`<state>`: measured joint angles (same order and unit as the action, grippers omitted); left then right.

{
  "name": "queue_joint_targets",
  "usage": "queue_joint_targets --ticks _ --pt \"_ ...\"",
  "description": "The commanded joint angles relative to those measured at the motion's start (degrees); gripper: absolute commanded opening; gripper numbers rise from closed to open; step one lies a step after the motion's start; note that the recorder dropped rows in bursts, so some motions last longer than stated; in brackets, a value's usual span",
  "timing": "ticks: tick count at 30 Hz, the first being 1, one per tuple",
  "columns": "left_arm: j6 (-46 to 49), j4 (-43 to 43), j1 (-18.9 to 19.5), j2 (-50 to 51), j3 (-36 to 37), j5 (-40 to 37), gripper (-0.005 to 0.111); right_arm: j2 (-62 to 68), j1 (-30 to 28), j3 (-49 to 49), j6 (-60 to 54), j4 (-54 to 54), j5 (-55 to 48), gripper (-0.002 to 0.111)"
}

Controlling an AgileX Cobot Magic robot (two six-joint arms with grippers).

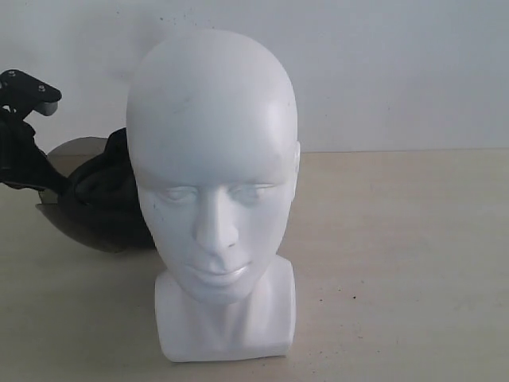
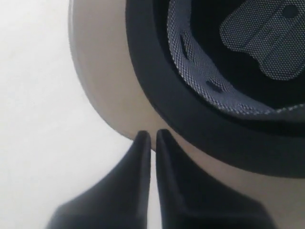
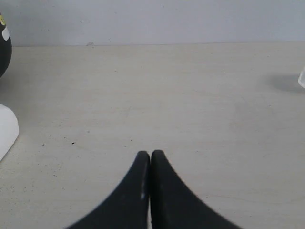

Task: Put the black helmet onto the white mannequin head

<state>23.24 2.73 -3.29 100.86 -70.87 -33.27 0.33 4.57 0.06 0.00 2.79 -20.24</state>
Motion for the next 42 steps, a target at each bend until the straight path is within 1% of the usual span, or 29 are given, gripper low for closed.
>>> queue_joint_targets --ticks 1,9,18,23,29,37,42 --pt "0.16 -0.76 0.08 0.64 -0.14 2.47 0.004 -0.33 -0.37 -0.06 0.0 -0.11 0.29 0.0" --pt "0.81 -0.29 0.08 2.39 -0.14 5.16 0.004 -0.33 -0.37 -0.06 0.0 -0.11 0.29 0.0" --pt "0.81 -0.21 1.54 6.49 -0.14 9.08 0.004 -0.33 -0.37 -0.06 0.0 -0.11 0.29 0.0" --pt "0.81 -0.32 1.67 6.49 -0.14 12.47 0.004 -0.33 -0.37 -0.06 0.0 -0.11 0.29 0.0" --pt "0.81 -0.32 2.03 6.49 -0.14 14.43 0.004 -0.33 -0.37 -0.06 0.0 -0.11 0.29 0.0" --pt "0.81 -1.11 2.03 6.49 -0.14 14.28 0.004 -0.33 -0.37 -0.06 0.0 -0.11 0.29 0.0" --pt "0.81 -3.62 2.03 6.49 -0.14 11.56 0.004 -0.33 -0.37 -0.06 0.0 -0.11 0.29 0.0"
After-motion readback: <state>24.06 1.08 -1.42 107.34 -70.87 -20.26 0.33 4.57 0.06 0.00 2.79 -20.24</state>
